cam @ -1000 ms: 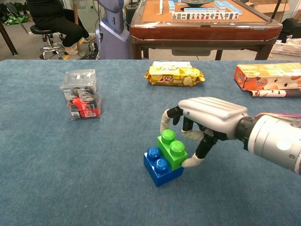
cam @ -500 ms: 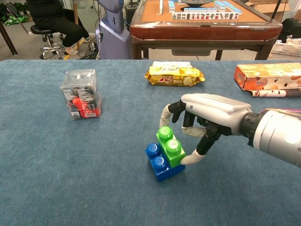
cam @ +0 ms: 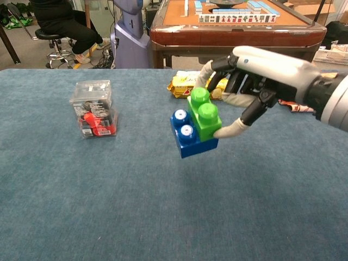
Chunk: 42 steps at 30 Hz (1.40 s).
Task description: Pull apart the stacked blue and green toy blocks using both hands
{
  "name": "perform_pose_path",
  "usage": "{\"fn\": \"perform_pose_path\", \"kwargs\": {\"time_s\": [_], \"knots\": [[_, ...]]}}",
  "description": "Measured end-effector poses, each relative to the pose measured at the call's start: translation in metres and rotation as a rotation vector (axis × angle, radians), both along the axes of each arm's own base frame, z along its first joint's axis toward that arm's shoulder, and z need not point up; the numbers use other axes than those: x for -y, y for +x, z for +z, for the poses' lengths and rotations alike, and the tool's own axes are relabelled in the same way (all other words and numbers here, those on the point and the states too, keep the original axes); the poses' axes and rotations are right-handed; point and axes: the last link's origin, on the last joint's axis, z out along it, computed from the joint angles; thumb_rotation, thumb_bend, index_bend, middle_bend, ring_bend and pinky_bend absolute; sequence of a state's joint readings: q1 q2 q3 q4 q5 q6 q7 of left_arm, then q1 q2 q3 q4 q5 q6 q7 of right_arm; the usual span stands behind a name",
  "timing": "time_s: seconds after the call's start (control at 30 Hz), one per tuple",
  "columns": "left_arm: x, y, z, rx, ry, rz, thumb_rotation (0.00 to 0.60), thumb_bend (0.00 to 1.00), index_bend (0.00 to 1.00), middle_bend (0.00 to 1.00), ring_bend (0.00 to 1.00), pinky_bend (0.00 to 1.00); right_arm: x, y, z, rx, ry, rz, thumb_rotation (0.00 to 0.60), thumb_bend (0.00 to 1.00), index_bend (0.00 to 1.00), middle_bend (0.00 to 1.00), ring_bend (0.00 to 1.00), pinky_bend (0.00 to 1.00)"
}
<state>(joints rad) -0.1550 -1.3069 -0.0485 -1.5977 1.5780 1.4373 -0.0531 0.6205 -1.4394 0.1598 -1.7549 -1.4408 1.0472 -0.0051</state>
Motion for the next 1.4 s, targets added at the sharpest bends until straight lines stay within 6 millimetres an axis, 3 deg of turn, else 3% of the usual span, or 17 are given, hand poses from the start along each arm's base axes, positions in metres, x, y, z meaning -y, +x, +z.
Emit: {"fn": "perform_pose_path", "kwargs": {"time_s": [0.13, 0.3, 0.53, 0.9, 1.4], "knots": [[-0.016, 0.024, -0.009, 0.078, -0.038, -0.028, 0.6, 0.09, 0.29, 0.67, 0.69, 0.87, 0.003, 0.007, 0.01, 0.044, -0.016, 0.011, 0.6, 0.0, 0.72, 1.0, 1.0, 1.0], [-0.031, 0.05, -0.019, 0.175, -0.097, -0.048, 0.6, 0.03, 0.25, 0.76, 0.77, 0.99, 0.007, 0.015, 0.017, 0.09, -0.031, 0.027, 0.6, 0.01, 0.73, 1.0, 1.0, 1.0], [-0.047, 0.079, -0.032, 0.283, -0.187, -0.047, 0.6, 0.01, 0.21, 0.83, 0.82, 1.0, 0.014, 0.025, 0.019, 0.137, -0.019, 0.038, 0.6, 0.03, 0.73, 1.0, 1.0, 1.0], [-0.061, 0.109, -0.043, 0.465, -0.284, 0.017, 0.6, 0.0, 0.1, 0.85, 0.84, 1.0, 0.024, 0.046, 0.01, 0.185, 0.001, 0.06, 0.6, 0.03, 0.74, 1.0, 1.0, 1.0], [-0.065, 0.132, -0.056, 0.494, -0.312, 0.02, 0.6, 0.0, 0.08, 0.88, 0.87, 1.0, 0.029, 0.063, -0.012, 0.231, 0.015, 0.067, 0.6, 0.03, 0.76, 1.0, 1.0, 1.0]]}}
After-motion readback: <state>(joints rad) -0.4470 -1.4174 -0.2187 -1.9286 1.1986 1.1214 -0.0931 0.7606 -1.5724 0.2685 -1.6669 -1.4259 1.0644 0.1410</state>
